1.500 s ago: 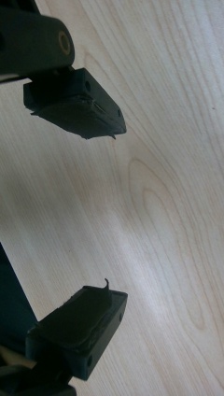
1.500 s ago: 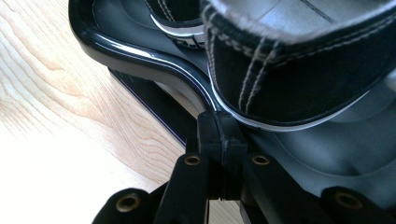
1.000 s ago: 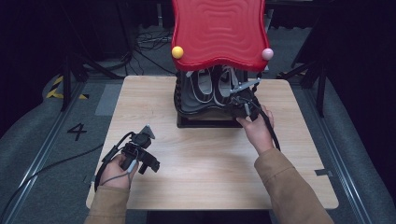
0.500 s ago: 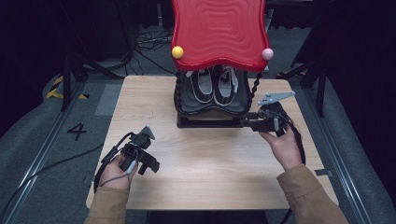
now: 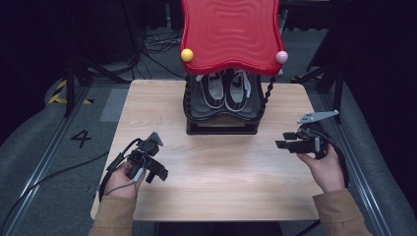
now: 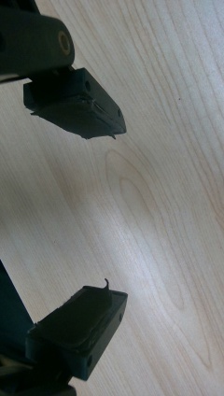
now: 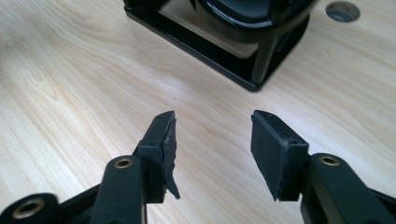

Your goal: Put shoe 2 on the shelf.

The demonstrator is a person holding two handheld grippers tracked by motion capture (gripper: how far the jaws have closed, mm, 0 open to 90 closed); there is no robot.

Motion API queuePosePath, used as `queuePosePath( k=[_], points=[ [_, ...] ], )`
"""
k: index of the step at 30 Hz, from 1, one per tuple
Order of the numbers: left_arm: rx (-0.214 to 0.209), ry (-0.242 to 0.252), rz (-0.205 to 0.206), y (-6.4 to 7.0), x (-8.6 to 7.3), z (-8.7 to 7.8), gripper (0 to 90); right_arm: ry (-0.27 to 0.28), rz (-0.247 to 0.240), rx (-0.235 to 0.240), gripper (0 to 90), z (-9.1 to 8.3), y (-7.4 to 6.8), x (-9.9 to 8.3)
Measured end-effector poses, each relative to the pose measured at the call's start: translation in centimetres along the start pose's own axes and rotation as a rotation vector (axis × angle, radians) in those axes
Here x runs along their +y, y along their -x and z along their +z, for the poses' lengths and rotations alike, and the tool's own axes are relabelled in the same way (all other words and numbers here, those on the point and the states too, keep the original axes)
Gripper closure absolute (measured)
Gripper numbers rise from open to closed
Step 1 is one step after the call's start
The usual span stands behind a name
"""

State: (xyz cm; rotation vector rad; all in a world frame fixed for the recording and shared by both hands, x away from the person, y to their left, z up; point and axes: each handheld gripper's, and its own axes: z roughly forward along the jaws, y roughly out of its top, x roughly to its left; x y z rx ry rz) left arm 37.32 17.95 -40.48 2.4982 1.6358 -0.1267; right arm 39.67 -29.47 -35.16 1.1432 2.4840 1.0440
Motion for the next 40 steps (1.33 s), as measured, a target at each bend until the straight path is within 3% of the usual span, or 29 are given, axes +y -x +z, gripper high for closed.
queuePosePath(
  k=[4, 6, 7, 8, 10, 11, 18, 23, 30, 36, 40],
  points=[
    [0.001, 0.005, 0.001, 0.0, -0.1, -0.1, 17.2, -0.011, 0.006, 0.011, 44.7, -0.4, 0.7, -1.1],
    [-0.002, 0.006, 0.003, 0.0, -0.1, -0.2, 17.2, -0.034, 0.009, -0.015, 44.7, -0.5, 1.4, -1.9],
    [-0.003, 0.007, 0.004, 0.0, -0.1, -0.2, 17.2, -0.068, 0.028, -0.029, 44.2, -0.5, 2.0, -2.4],
    [-0.003, 0.007, 0.004, 0.0, -0.1, -0.2, 17.2, -0.068, 0.028, -0.029, 44.2, -0.5, 2.0, -2.4],
    [-0.003, 0.005, 0.003, -0.1, -0.1, -0.1, 17.2, -0.143, 0.046, -0.043, 43.8, -0.1, 2.7, -3.2],
    [-0.003, 0.005, 0.003, -0.1, -0.1, -0.1, 17.2, -0.143, 0.046, -0.043, 43.8, -0.1, 2.7, -3.2],
    [-0.002, -0.005, 0.001, -0.3, 0.1, 0.1, 17.2, -0.296, 0.09, -0.05, 43.4, 1.6, 4.0, -4.9],
    [0.002, -0.008, 0.0, -0.4, 0.2, 0.4, 17.2, -0.342, 0.102, -0.038, 42.4, 2.5, 4.2, -5.6],
    [0.001, -0.018, 0.0, -0.5, 0.4, 0.5, 17.2, -0.465, 0.119, -0.04, 41.6, 3.9, 4.2, -6.3],
    [0.005, -0.027, 0.008, -0.4, 0.3, 0.6, 17.2, -0.545, 0.109, -0.048, 41.2, 4.7, 3.8, -6.5],
    [0.03, -0.041, -0.001, -0.6, 0.4, 0.9, 17.2, -0.598, 0.098, -0.062, 40.4, 5.2, 3.3, -6.4]
  ],
)
